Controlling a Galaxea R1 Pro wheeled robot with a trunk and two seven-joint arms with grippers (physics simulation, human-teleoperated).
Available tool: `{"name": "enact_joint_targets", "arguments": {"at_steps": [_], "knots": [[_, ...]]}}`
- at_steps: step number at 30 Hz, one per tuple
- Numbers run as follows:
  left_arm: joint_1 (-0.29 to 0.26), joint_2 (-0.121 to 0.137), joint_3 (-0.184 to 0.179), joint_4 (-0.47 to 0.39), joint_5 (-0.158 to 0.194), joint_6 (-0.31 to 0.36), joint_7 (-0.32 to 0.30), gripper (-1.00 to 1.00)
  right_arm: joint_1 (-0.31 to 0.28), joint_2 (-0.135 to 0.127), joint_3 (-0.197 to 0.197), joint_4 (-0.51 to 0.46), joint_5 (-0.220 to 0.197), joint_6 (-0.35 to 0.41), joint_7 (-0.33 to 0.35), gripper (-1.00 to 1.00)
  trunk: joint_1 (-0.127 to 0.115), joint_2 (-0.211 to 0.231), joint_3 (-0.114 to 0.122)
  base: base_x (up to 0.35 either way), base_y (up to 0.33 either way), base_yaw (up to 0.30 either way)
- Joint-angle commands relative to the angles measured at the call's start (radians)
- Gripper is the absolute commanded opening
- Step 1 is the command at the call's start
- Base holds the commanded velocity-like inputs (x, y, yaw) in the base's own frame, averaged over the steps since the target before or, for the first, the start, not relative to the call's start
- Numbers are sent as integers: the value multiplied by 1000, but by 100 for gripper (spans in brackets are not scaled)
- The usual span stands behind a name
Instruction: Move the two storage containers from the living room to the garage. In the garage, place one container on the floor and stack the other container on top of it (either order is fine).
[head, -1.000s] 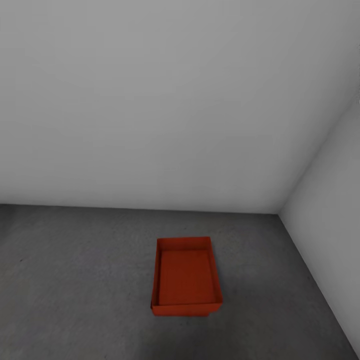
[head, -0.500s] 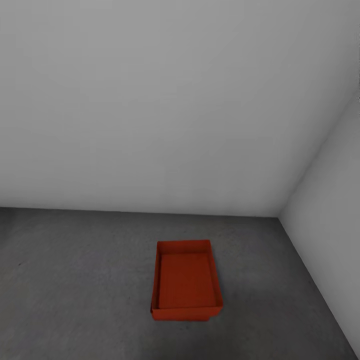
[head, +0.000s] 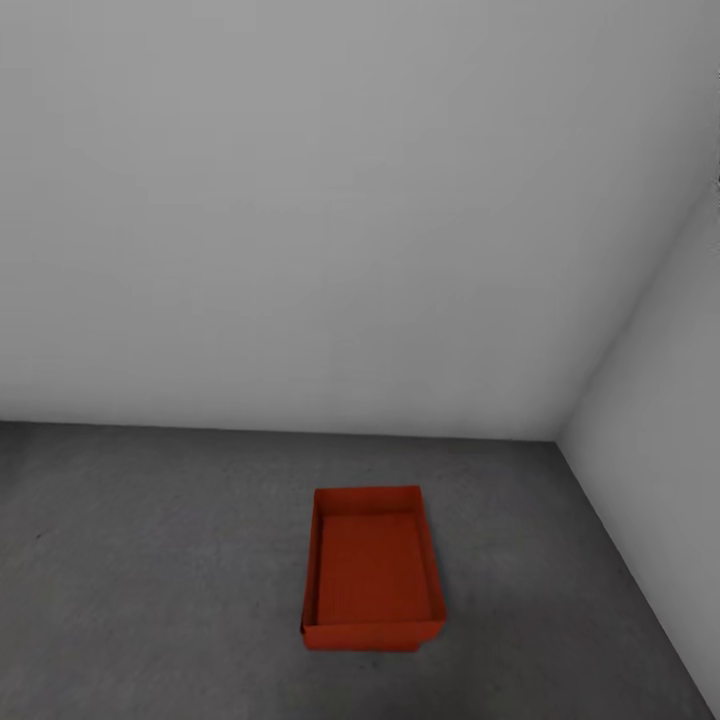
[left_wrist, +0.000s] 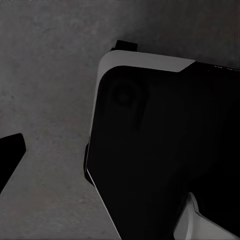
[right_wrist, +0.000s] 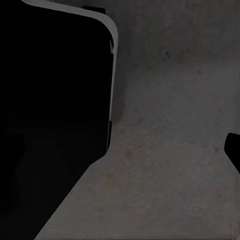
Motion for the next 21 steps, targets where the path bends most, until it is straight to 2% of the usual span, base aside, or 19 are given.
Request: {"name": "enact_joint_targets", "arguments": {"at_steps": [1,3,8,21], "knots": [[3,0,6,0,6,-1,-1,100,0,1,8,2,-9,-3,-1,100,0,-1,0,0,0,0],[9,0,6,0,6,1,-15,100,0,1,8,2,-9,-3,-1,100,0,-1,3,0,0,0],[17,8,6,0,7,6,-100,100,0,1,8,2,-9,-3,-1,100,0,-1,11,0,0,0],[19,14,6,0,7,1,-116,100,0,1,8,2,-9,-3,-1,100,0,-1,31,0,0,0]]}}
